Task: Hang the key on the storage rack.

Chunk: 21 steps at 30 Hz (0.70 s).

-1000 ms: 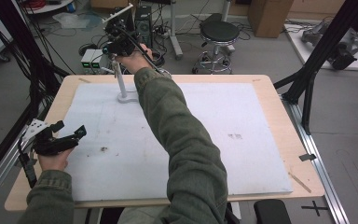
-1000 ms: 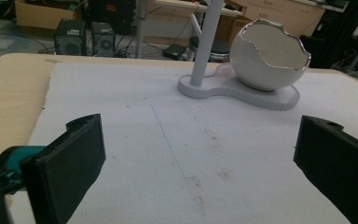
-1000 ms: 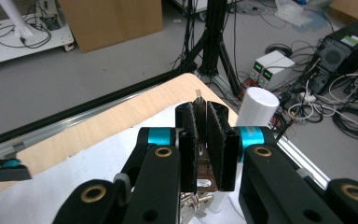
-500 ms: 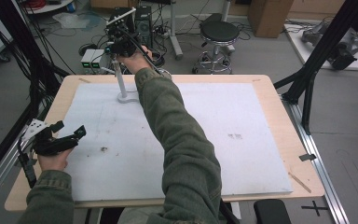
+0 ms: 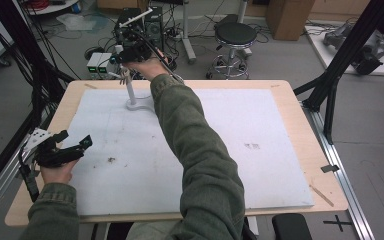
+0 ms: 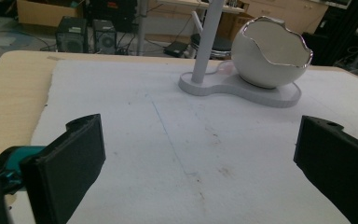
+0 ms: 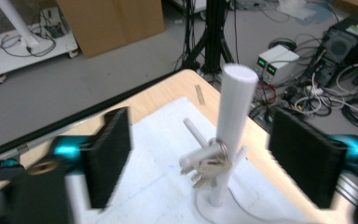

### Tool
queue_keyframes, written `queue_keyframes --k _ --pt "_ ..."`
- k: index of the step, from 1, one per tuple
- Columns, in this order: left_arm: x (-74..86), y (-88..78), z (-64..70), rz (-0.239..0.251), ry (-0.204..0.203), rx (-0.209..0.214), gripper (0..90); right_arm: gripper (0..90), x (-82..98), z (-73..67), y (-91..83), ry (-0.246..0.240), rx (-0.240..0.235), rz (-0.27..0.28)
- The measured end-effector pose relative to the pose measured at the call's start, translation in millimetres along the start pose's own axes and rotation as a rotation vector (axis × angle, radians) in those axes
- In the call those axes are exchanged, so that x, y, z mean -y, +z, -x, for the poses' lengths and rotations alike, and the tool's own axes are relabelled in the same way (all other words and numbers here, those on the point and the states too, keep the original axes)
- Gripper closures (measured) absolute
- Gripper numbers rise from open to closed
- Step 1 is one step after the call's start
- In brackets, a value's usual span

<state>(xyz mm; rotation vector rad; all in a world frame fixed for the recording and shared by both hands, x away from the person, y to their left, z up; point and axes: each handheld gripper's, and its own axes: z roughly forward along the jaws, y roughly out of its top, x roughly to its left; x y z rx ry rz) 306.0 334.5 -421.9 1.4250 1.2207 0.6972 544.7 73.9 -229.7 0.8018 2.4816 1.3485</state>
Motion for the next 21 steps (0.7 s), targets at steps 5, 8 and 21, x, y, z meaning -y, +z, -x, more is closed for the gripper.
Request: queue_keyframes --k 5,8,21 --pt "0.2 -0.8 0.9 -0.002 0.004 0.000 2.4 0.7 4.3 3.4 -7.9 0.013 0.040 -0.015" --pt "0.3 -1.5 0.5 0.002 0.002 -0.001 2.4 0.6 9.2 6.8 -20.4 0.006 0.071 0.004" --pt "0.3 -0.9 1.5 0.006 -0.003 0.007 2.4 0.6 33.8 16.8 -57.3 0.012 0.138 -0.016"
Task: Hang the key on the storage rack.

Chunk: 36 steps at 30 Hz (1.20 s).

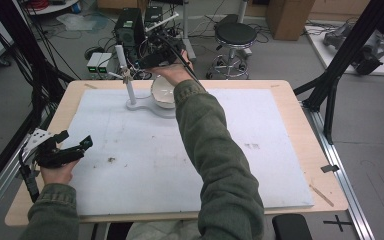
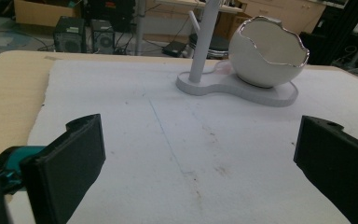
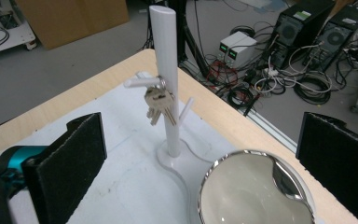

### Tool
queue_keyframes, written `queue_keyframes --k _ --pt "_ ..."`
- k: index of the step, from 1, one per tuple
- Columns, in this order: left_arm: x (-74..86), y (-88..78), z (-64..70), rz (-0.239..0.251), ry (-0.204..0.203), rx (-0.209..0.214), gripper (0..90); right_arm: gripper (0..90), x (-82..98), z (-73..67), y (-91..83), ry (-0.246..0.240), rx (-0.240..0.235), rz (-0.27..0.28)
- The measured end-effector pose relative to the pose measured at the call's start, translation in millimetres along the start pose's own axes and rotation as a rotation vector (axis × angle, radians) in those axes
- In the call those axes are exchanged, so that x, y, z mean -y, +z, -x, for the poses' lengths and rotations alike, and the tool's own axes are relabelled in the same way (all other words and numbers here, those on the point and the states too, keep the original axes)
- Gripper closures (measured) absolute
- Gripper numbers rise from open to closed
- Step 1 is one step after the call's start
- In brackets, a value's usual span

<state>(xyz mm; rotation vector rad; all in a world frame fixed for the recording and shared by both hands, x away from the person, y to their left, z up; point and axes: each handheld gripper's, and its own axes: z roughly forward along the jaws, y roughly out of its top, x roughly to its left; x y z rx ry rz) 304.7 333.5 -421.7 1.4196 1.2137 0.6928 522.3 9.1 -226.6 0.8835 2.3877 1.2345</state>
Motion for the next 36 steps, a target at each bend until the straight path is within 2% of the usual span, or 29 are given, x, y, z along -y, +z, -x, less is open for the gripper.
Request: queue_keyframes --k 7,18,23,25,36 --pt "-0.7 0.0 0.3 0.005 -0.008 0.007 2.4 0.6 14.3 6.2 -19.5 0.027 0.021 -0.004" --pt "-1.1 2.0 0.8 0.001 -0.007 0.004 2.4 0.6 31.6 14.2 -40.6 0.013 0.050 -0.024" --pt "-1.1 2.3 0.8 0.000 -0.005 0.005 2.4 0.6 41.9 18.2 -48.9 0.034 0.058 -0.034" --pt "-1.1 3.0 0.8 0.002 -0.007 0.004 2.4 0.6 49.3 17.8 -53.2 0.025 0.079 -0.040" --pt "-1.1 3.3 0.7 0.001 -0.006 0.002 2.4 0.6 69.0 16.0 -68.3 0.005 0.094 -0.050"
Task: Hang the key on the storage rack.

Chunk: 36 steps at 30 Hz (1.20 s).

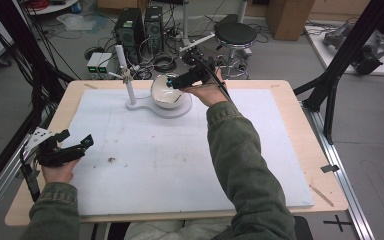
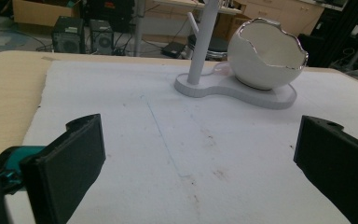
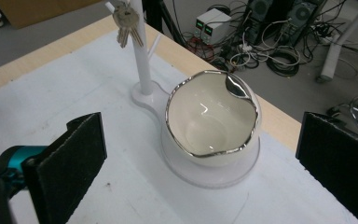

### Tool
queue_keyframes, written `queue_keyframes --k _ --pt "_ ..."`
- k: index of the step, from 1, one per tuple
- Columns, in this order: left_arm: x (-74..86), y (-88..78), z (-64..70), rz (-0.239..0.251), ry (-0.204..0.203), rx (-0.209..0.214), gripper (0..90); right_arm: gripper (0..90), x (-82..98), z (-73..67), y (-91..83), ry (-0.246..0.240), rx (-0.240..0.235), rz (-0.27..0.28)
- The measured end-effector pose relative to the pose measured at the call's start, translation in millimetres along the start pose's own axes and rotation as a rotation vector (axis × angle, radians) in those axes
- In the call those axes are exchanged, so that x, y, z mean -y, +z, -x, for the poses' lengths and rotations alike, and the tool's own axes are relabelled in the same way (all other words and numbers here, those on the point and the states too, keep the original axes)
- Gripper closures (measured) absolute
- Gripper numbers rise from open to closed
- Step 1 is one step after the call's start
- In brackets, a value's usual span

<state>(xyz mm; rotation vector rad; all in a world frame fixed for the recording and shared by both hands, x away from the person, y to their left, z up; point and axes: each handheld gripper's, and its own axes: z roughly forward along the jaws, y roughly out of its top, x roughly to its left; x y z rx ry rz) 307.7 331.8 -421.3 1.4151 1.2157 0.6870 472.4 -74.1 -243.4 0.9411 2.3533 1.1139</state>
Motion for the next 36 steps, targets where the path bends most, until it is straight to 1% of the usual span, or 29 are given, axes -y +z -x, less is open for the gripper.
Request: queue_keyframes --k 2,3,4,6,8,9,10,12,14,16,17,19,20,21,24,27,30,32,33,34,35,36 --pt "0.0 0.1 -0.1 -0.001 0.001 0.000 2.4 0.6 7.5 1.4 -5.2 0.005 0.000 0.008" --pt "0.0 0.1 -0.1 0.000 0.000 0.000 2.4 0.6 7.5 1.4 -5.2 0.005 0.000 0.008" --pt "-0.1 0.1 0.0 0.000 0.001 0.001 2.4 0.6 13.3 3.2 -8.3 0.007 0.002 0.019" --pt "-0.1 0.1 0.3 -0.003 0.003 0.000 2.4 0.6 16.4 3.9 -9.8 0.012 0.001 0.020" --pt "-0.1 0.0 0.5 -0.003 0.004 0.000 2.4 0.6 21.4 5.5 -12.9 0.014 0.007 0.007" --pt "-0.1 0.0 0.5 -0.002 0.003 -0.001 2.4 0.6 24.1 6.3 -14.5 0.016 0.009 0.017" --pt "-0.1 0.0 0.6 -0.003 0.003 0.000 2.4 0.6 29.8 8.2 -17.6 0.028 0.006 0.030" --pt "0.0 0.2 0.7 -0.003 0.003 0.000 2.4 0.6 33.0 9.2 -18.4 0.029 0.007 0.032" --pt "0.0 0.5 0.9 -0.001 0.004 0.002 2.4 0.6 38.8 11.0 -19.2 0.033 0.011 0.015" --pt "0.0 0.9 0.7 -0.003 0.008 0.001 2.4 0.6 45.3 13.4 -20.9 0.041 0.019 0.027" --pt "0.1 1.2 0.8 -0.004 0.007 0.001 2.4 0.6 52.2 15.7 -22.2 0.051 0.020 0.033" --pt "0.0 1.6 1.1 -0.004 0.006 0.001 2.4 0.6 57.8 17.7 -22.5 0.051 0.022 0.018" --pt "0.1 1.8 1.3 -0.004 0.007 0.003 2.4 0.6 57.8 17.7 -22.5 0.051 0.022 0.018" --pt "0.1 2.0 1.6 -0.004 0.008 0.003 2.4 0.6 63.4 19.7 -24.0 0.058 0.025 0.032" --pt "0.2 2.2 2.1 -0.009 0.012 0.004 2.4 0.6 69.1 21.1 -25.4 0.068 0.028 0.039" --pt "0.1 2.0 2.3 -0.010 0.012 0.004 2.4 0.6 77.3 23.0 -26.8 0.066 0.033 0.032" --pt "0.1 1.9 2.6 -0.009 0.012 0.005 2.4 0.6 85.8 24.9 -29.8 0.078 0.039 0.035" --pt "0.0 1.8 2.4 -0.013 0.006 0.013 2.4 0.6 92.1 26.2 -31.5 0.083 0.042 0.036" --pt "0.0 1.9 2.5 -0.012 0.005 0.016 2.4 0.6 98.6 27.4 -33.5 0.086 0.049 0.035" --pt "0.1 2.0 2.6 -0.011 0.006 0.014 2.4 0.6 98.6 27.4 -33.5 0.086 0.049 0.035" --pt "0.1 2.1 2.6 -0.011 0.007 0.014 2.4 0.6 105.2 28.2 -35.7 0.097 0.060 0.037" --pt "0.2 2.2 2.5 -0.012 0.008 0.012 2.4 0.6 105.2 28.2 -35.7 0.097 0.060 0.037"
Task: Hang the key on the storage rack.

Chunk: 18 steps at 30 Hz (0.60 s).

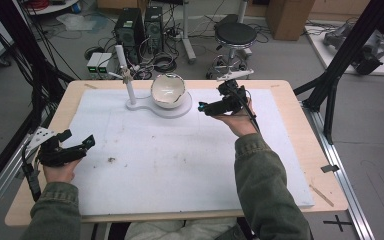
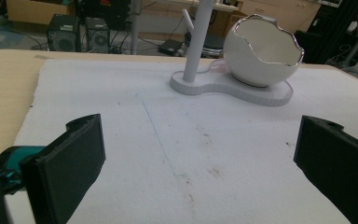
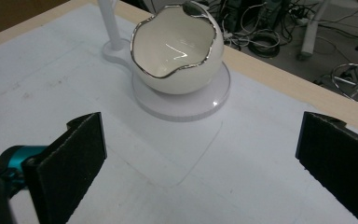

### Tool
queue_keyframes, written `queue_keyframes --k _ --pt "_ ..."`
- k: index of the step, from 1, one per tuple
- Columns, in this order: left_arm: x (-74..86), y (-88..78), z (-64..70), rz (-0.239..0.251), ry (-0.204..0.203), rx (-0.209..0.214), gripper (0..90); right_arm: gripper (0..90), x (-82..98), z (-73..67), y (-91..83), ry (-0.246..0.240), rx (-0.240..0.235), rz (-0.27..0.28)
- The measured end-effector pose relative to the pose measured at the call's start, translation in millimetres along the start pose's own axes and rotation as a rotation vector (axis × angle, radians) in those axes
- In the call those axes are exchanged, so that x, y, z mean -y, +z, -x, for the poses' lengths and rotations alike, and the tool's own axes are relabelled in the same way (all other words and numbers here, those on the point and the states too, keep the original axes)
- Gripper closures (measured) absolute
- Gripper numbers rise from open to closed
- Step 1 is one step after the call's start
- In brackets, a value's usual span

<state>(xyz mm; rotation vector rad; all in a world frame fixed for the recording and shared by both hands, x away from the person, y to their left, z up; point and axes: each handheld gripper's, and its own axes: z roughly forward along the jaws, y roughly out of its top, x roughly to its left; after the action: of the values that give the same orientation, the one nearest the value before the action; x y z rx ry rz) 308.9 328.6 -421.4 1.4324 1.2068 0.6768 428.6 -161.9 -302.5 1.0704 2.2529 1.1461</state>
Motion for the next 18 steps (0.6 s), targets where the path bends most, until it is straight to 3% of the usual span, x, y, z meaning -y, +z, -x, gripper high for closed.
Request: queue_keyframes --k 10,18 --pt "-0.1 -0.2 0.1 0.002 -0.001 -0.001 2.4 0.6 31.6 10.0 -11.3 0.038 0.026 0.018" --pt "0.0 0.1 0.0 -0.005 -0.003 0.005 2.4 0.6 58.8 19.0 -21.3 0.066 0.084 0.018"
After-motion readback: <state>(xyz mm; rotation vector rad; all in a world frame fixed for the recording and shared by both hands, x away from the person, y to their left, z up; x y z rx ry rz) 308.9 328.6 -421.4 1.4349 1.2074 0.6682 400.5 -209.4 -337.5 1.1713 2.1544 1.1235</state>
